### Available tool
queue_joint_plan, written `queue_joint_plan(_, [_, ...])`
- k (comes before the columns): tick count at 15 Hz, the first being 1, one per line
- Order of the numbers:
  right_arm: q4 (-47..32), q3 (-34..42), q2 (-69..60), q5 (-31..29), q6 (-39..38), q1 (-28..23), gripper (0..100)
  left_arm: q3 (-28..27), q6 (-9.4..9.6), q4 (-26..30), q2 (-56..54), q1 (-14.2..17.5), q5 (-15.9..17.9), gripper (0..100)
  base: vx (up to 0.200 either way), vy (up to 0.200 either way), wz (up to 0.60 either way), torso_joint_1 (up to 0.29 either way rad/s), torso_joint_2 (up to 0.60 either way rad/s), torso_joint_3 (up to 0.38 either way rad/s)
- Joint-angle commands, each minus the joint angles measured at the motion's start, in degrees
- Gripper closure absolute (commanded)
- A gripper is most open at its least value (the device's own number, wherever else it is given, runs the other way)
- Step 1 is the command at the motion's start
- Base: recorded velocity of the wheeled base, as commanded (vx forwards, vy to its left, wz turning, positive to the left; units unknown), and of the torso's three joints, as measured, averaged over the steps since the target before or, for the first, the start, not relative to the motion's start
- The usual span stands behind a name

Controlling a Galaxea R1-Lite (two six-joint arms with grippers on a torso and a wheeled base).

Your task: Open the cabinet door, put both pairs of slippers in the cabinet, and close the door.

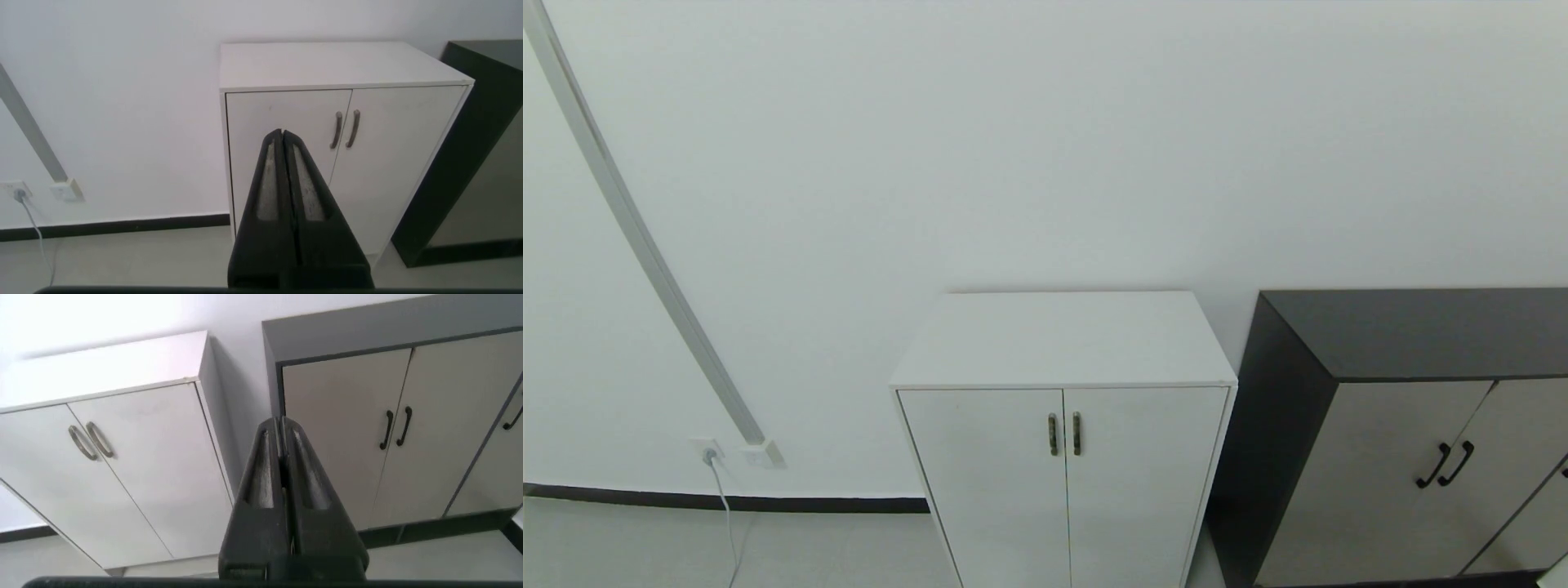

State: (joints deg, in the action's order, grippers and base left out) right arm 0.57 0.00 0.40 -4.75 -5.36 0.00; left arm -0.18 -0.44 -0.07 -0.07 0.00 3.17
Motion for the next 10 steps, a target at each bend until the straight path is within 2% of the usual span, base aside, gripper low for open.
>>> queue_joint_plan(1, [0.0,0.0,-0.4,-0.2,0.0,0.0,100,0.0,0.0,0.0,0.1,0.0,0.0,100,0.0,0.0,0.0,0.0,0.0,0.0])
queue_joint_plan(10, [0.0,0.0,-0.4,0.0,0.7,-0.1,100,0.0,0.0,0.0,0.1,0.0,0.1,100,0.0,0.0,0.0,0.0,0.0,0.0])
